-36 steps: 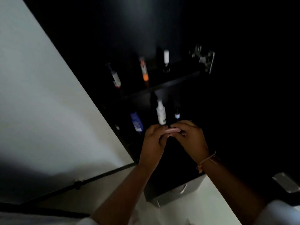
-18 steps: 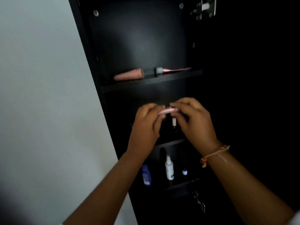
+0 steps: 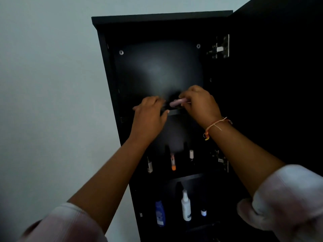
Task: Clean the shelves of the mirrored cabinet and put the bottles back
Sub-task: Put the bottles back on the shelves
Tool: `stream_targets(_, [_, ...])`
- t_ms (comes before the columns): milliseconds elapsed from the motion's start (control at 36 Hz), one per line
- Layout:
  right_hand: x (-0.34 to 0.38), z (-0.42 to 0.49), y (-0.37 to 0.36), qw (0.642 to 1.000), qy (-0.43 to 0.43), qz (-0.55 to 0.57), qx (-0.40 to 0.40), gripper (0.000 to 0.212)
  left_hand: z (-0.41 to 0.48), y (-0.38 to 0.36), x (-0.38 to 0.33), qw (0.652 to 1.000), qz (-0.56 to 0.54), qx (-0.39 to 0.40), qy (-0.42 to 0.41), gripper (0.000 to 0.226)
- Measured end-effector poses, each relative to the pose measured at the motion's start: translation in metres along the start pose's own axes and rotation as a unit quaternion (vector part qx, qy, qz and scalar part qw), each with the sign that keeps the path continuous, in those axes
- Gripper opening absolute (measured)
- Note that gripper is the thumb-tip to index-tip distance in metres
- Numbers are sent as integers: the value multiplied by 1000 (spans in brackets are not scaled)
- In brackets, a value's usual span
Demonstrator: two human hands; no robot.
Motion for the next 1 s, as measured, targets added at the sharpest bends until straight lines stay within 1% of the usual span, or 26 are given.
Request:
stream_targets(83, [3, 7, -5, 999, 8, -1, 33, 21, 1, -6, 5, 999, 43, 19, -4, 32])
stream_targets(194, [8, 16, -9, 998, 28, -2, 50, 18, 1, -12, 10, 997, 71, 29, -4, 33])
stream_targets(278, [15, 24, -19, 988, 64, -34, 134, 23, 1, -13, 11, 996, 85, 28, -6, 35])
stream_targets(333, [17, 27, -23, 982, 72, -45, 168, 24, 1, -14, 11, 995, 90, 30, -3, 36])
stream_targets(472, [15, 29, -24, 981, 80, -31, 171, 27, 4, -18, 15, 995, 93, 38, 9, 39])
stream_targets(556, [9, 28, -26, 983, 63, -1, 173, 29, 5, -19, 15, 994, 100, 35, 17, 40])
stream_targets(694, [-2, 26, -27, 989, 38, 32, 138, 25, 5, -21, 14, 994, 103, 33, 25, 43])
stream_targets(1000, [-10, 3, -26, 997, 39, 60, -21, 24, -15, -16, 4, 996, 75, -8, 42, 44])
Point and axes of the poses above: each hand's wrist, its own z-axis towards the middle knuckle, its own y-axis out of the back of the hand, x = y × z, the point moved 6 cm from there along z, towards the middle knuckle, and after that the axes turned 5 degrees about x, right-handed, at the moved point
